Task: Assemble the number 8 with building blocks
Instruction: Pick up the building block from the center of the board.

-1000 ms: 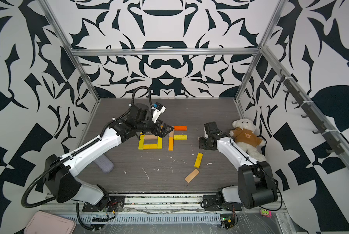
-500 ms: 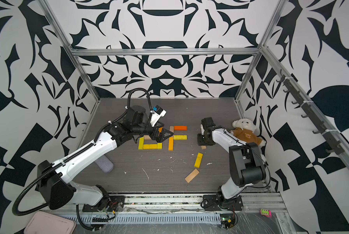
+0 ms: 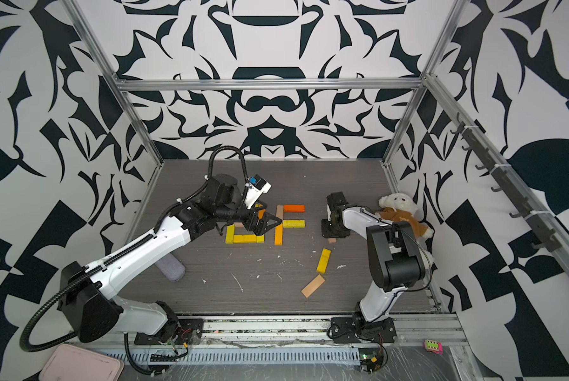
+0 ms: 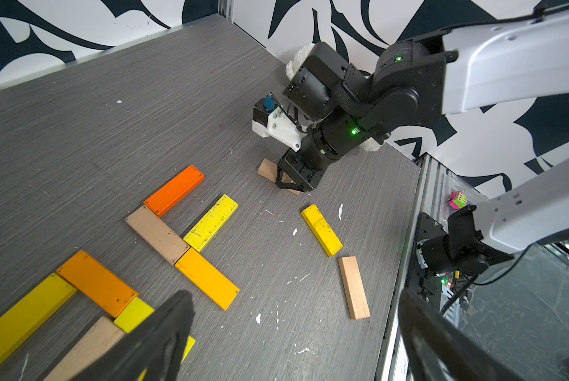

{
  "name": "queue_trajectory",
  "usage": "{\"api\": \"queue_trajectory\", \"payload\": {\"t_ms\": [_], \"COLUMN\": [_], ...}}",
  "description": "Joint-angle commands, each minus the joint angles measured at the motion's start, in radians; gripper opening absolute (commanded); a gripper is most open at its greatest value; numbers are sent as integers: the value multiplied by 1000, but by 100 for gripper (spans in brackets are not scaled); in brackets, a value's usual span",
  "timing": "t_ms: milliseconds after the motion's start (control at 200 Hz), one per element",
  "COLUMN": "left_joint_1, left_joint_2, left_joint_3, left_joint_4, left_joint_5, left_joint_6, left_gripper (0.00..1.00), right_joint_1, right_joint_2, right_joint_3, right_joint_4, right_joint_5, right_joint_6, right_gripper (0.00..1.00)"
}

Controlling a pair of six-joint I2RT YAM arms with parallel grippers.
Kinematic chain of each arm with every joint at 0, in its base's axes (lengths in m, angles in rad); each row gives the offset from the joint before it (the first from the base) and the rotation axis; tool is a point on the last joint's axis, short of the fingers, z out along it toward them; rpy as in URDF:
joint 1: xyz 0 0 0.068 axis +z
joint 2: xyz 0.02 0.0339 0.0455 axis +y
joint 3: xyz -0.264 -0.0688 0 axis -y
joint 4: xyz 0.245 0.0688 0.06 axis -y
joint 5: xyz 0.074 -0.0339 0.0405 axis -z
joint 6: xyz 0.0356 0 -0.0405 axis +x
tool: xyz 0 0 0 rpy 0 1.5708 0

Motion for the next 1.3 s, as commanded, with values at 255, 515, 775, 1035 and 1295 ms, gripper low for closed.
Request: {"api": "queue_trajectory", "payload": {"t_ms": [255,515,775,1035,1295], "left_joint_1": [0,0,-1,-1,-2], "left_joint_2": [-16,-25,-21,-22,-34], "left_joint_3": [6,0,16,29,24], "left_joint_4": [-10,-2,-30,-58,-67], "left_joint_5": [48,53,59,56,38], "left_joint_6": [21,23,35,35,45], "left_gripper": [99,99,99,99,100], "right_joint_1": [-4,-4,-5,-5,0], "right_joint_2": [-7,0,2,11,52], "right_joint_3": [45,53,53,82,137], "right_joint_4": [10,21,21,16,29], "right_joint_5": [8,5,7,-14,-75], "right_joint_6": [-6,5,5,29,93], "right_gripper": [36,45,38,31,29]}}
